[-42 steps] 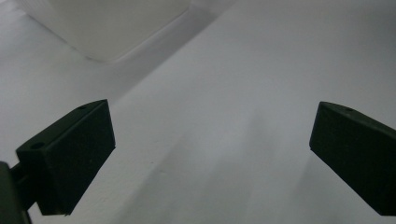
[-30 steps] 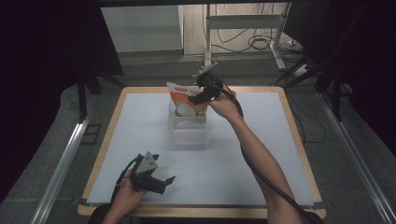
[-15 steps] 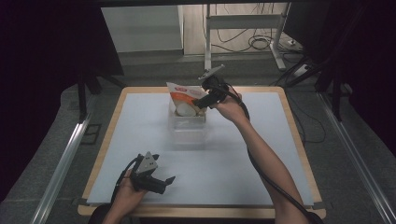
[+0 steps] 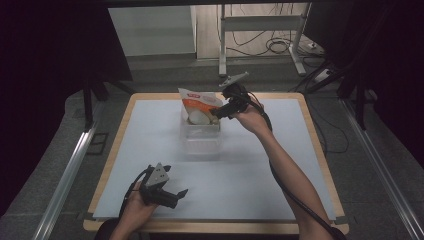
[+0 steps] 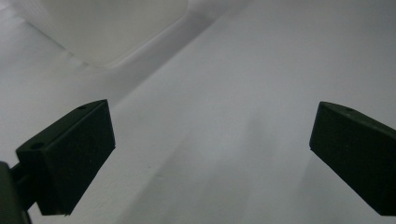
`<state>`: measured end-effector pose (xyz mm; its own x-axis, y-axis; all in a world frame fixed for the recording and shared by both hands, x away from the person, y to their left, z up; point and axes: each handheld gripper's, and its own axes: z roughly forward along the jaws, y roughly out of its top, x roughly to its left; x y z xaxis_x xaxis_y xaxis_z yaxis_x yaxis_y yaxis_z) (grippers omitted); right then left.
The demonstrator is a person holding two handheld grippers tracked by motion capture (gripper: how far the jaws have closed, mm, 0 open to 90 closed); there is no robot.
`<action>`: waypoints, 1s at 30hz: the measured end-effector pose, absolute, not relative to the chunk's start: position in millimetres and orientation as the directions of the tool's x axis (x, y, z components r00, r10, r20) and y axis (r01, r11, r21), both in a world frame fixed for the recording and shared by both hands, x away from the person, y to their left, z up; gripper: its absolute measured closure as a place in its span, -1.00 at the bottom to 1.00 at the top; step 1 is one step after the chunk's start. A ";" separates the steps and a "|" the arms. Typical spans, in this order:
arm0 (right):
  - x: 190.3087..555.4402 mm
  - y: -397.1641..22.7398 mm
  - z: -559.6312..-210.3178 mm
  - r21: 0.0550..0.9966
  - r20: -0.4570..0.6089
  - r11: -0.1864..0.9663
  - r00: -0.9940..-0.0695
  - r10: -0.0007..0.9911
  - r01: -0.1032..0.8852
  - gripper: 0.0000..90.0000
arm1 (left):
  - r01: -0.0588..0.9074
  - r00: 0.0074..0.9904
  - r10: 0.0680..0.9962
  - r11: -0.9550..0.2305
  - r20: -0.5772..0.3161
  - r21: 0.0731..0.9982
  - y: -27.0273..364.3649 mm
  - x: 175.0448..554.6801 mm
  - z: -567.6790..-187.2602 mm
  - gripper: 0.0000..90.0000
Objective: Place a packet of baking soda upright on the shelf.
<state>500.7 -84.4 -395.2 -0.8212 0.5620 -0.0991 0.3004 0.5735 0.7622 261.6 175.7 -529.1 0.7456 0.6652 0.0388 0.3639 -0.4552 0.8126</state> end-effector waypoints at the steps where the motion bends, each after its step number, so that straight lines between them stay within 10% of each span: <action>1: 500.7 -84.4 -395.2 0.762 -0.099 0.573 -0.821 0.562 0.300 -0.92 | 0.364 0.746 0.665 -0.455 0.039 0.813 175.7 261.6 -529.1 -1.00; 30: 476.8 -107.4 -402.7 0.771 -0.096 0.568 -0.829 0.551 0.288 -0.93 | 0.357 0.747 0.663 -0.456 0.043 0.815 174.8 261.3 -528.9 -1.00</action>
<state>476.8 -107.4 -402.7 -0.8289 0.5510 -0.0960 0.2885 0.5682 0.7707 261.3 174.8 -528.9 0.7473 0.6631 0.0429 0.3574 -0.4555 0.8153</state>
